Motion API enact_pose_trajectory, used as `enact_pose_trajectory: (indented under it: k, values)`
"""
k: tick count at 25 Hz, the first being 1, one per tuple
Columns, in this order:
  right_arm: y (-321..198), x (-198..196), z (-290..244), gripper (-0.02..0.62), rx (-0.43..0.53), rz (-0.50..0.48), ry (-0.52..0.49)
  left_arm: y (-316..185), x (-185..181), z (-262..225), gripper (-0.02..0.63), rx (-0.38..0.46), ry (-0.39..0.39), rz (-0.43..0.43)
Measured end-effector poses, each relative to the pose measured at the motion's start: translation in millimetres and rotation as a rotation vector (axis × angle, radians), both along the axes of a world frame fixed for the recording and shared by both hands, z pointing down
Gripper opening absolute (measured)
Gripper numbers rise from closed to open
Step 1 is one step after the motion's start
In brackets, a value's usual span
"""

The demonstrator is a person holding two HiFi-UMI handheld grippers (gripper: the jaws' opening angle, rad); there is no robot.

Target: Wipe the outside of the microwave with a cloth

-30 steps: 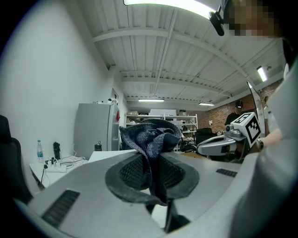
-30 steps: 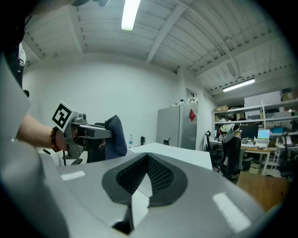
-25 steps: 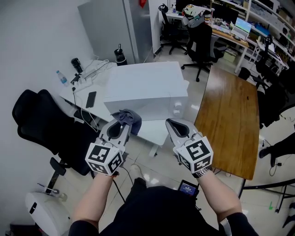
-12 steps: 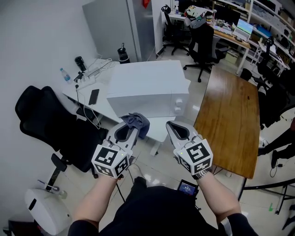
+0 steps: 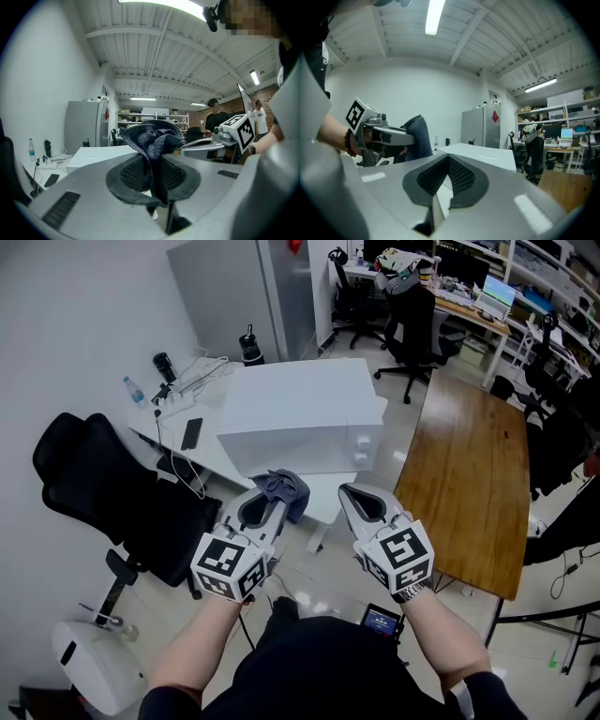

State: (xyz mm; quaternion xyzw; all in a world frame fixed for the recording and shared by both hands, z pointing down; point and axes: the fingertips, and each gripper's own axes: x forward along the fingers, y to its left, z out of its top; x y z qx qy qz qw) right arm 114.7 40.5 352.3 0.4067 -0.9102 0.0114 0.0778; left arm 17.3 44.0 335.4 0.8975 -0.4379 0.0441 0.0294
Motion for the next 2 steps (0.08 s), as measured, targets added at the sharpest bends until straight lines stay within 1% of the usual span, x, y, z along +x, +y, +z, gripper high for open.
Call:
enact_pose_trajectory:
  k: [2]
  values:
    - [0.5,1.3,1.5,0.0,-0.001,0.002,-0.001,0.9,1.9,1.2,0.063,-0.001,-0.001,0.002]
